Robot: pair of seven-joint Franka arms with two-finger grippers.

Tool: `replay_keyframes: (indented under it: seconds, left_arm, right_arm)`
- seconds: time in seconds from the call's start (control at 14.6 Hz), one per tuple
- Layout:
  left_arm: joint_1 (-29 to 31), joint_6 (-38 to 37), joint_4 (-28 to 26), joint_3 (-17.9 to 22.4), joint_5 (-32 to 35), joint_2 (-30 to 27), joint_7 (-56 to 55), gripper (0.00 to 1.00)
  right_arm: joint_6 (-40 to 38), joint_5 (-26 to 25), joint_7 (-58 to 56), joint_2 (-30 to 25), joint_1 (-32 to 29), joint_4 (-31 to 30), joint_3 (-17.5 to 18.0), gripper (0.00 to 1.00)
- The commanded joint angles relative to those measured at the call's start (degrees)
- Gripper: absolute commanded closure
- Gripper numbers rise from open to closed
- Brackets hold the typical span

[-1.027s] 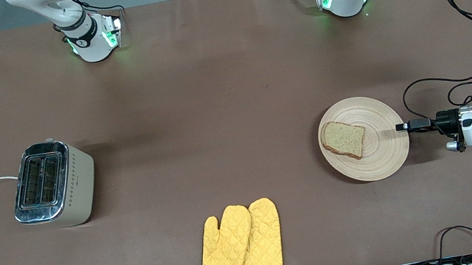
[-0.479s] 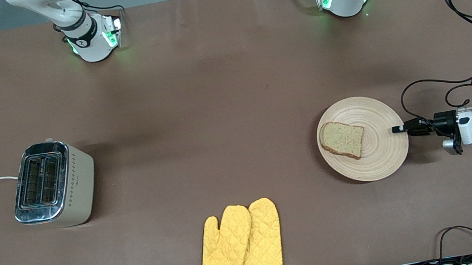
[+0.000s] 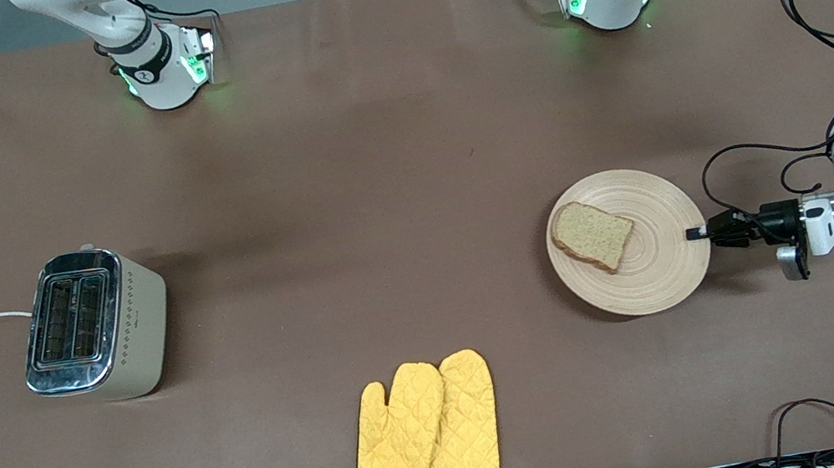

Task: Move plate and put bread in toaster
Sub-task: 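Push the wooden plate with the left gripper toward the toaster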

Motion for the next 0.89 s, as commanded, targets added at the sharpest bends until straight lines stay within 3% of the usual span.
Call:
replay_keyframes:
  seconds: [0.0, 0.14, 0.41, 0.82]
  left_arm:
    - [-0.8, 0.0, 0.4, -4.7, -3.8, 0.1, -5.4, 0.99]
    - [-3.1, 1.9, 0.4, -7.0, -7.5, 0.3, -8.2, 0.99]
    - [-12.1, 6.9, 0.4, -7.1, -17.5, 0.4, -9.4, 0.99]
    - [-27.9, 21.8, 0.4, -7.1, -30.2, 0.7, -17.2, 0.99]
  right_arm:
    - [-0.4, -0.7, -0.6, 0.0, -0.4, 0.1, 0.2, 0.0]
    - [-0.3, -0.7, -0.5, 0.0, -0.1, 0.2, 0.2, 0.0]
    - [-0.4, -0.3, -0.5, 0.0, -0.3, -0.1, 0.2, 0.0]
    - [0.3, 0.4, -4.0, 0.2, -0.4, -3.1, 0.2, 0.0]
